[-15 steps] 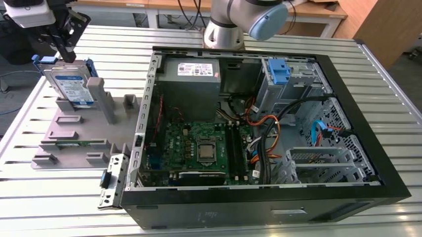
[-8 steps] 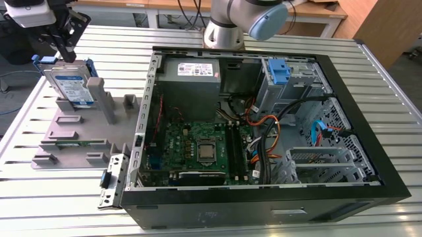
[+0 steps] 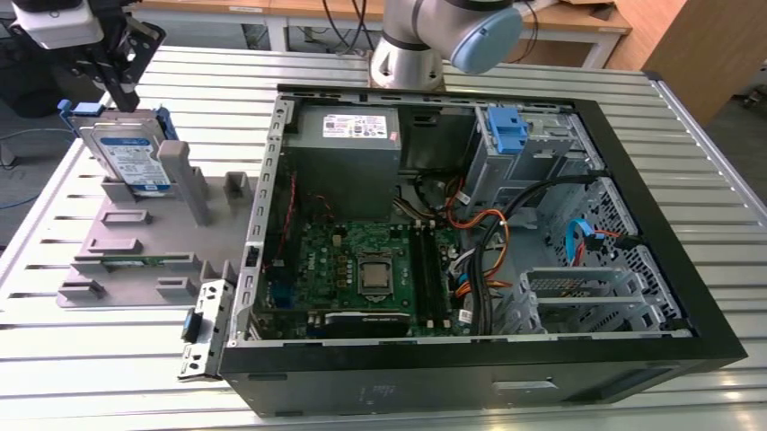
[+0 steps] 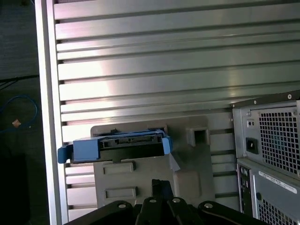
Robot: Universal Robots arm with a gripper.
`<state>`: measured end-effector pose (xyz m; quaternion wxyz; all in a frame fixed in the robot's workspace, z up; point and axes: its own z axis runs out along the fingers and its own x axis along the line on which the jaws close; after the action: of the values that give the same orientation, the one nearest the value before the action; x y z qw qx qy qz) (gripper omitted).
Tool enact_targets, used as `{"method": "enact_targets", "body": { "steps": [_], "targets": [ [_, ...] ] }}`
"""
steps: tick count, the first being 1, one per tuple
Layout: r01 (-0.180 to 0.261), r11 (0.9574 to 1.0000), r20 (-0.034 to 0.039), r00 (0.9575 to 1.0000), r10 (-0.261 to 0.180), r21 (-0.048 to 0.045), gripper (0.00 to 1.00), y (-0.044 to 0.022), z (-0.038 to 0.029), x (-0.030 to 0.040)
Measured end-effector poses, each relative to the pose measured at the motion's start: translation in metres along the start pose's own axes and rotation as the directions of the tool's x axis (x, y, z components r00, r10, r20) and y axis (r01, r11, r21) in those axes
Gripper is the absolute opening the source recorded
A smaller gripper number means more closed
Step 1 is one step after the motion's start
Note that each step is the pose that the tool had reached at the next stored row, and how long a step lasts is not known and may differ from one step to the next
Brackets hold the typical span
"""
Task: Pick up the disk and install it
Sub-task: 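Reach for the disk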
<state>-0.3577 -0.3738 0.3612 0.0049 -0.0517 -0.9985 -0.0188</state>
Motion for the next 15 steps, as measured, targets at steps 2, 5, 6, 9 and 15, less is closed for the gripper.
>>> {"method": "enact_targets", "body": {
  "steps": [2,5,6,9,15],
  "targets": [
    [-0.001,1.0000,0.0002,1.0000,0.001,-0.0001,0.11,0.0020,0.0011,0.0019],
    [-0.002,1.0000,-0.0003,1.0000,0.002,0.0002,0.11,0.0049,0.0023,0.0065],
    [-0.002,1.0000,-0.0001,1.0000,0.002,0.0001,0.11,0.0055,0.0029,0.0086],
    [-0.003,1.0000,0.0001,1.0000,0.003,0.0000,0.11,0.0068,0.0047,0.0138],
    [-0.006,1.0000,0.0000,1.0000,0.006,0.0001,0.11,0.0104,0.0098,0.0213]
  ]
}}
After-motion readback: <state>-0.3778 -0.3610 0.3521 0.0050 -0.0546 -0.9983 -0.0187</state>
